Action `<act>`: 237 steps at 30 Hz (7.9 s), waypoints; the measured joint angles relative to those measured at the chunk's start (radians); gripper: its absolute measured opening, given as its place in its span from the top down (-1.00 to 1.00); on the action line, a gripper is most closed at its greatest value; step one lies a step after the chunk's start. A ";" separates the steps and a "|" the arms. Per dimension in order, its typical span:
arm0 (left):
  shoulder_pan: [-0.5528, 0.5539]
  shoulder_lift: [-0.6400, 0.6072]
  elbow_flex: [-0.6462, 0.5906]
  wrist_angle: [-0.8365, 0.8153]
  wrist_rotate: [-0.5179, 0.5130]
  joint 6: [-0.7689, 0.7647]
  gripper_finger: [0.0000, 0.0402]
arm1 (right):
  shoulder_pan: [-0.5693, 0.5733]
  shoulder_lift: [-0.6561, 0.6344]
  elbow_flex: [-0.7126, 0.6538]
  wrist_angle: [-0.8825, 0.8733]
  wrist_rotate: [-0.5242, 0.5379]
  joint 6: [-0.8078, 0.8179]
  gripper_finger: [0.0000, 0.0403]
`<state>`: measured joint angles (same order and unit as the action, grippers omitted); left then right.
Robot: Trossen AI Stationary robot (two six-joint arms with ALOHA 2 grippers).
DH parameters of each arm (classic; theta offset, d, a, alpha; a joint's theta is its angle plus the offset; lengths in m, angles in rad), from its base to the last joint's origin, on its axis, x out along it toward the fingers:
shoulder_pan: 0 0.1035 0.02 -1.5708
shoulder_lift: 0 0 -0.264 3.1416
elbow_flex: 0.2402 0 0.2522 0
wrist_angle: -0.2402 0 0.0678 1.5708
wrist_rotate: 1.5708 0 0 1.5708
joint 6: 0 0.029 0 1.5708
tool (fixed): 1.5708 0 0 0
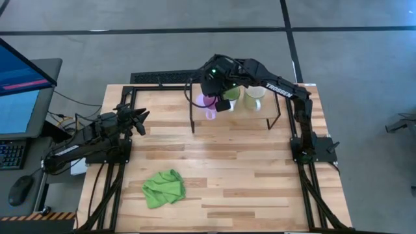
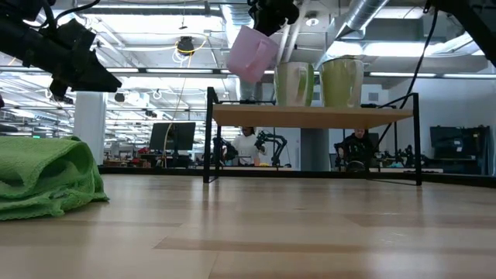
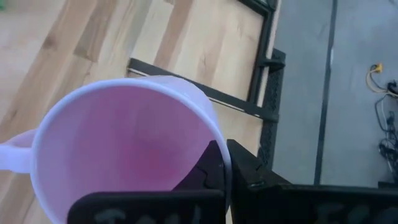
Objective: Stack small to large cups/mugs on shelf
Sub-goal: Put the pink mug on the shelf, then return to Home Position
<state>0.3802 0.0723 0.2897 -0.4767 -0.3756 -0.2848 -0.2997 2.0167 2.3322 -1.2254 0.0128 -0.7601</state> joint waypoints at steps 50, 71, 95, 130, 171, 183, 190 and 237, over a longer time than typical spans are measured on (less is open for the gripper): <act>0.000 0.000 0.000 -0.004 -0.008 0.011 0.45 | -0.079 0.102 0.000 0.045 0.036 0.056 0.95; 0.000 0.000 0.000 -0.003 -0.005 0.011 0.45 | -0.074 0.115 0.000 0.007 0.029 0.072 0.93; 0.000 0.000 0.000 -0.003 -0.005 0.000 0.45 | -0.072 0.115 0.000 0.005 0.038 0.080 0.80; 0.000 0.000 0.000 -0.003 -0.005 -0.001 0.45 | -0.072 0.115 0.000 0.047 0.041 0.071 0.49; 0.000 0.000 0.000 -0.003 -0.004 -0.001 0.45 | -0.076 0.115 0.000 0.076 0.094 0.045 0.49; 0.000 0.000 0.000 -0.003 -0.004 0.000 0.45 | -0.076 0.115 0.000 0.076 0.102 0.045 0.49; 0.000 0.000 0.000 -0.003 -0.004 -0.001 0.45 | -0.047 0.078 0.017 0.102 0.320 0.052 0.49; 0.000 0.000 0.000 0.004 0.004 0.018 0.45 | -0.212 -0.927 -0.737 0.384 0.251 0.297 0.49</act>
<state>0.3801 0.0723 0.2897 -0.4723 -0.3714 -0.2665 -0.5122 1.0900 1.5952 -0.8419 0.2642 -0.4626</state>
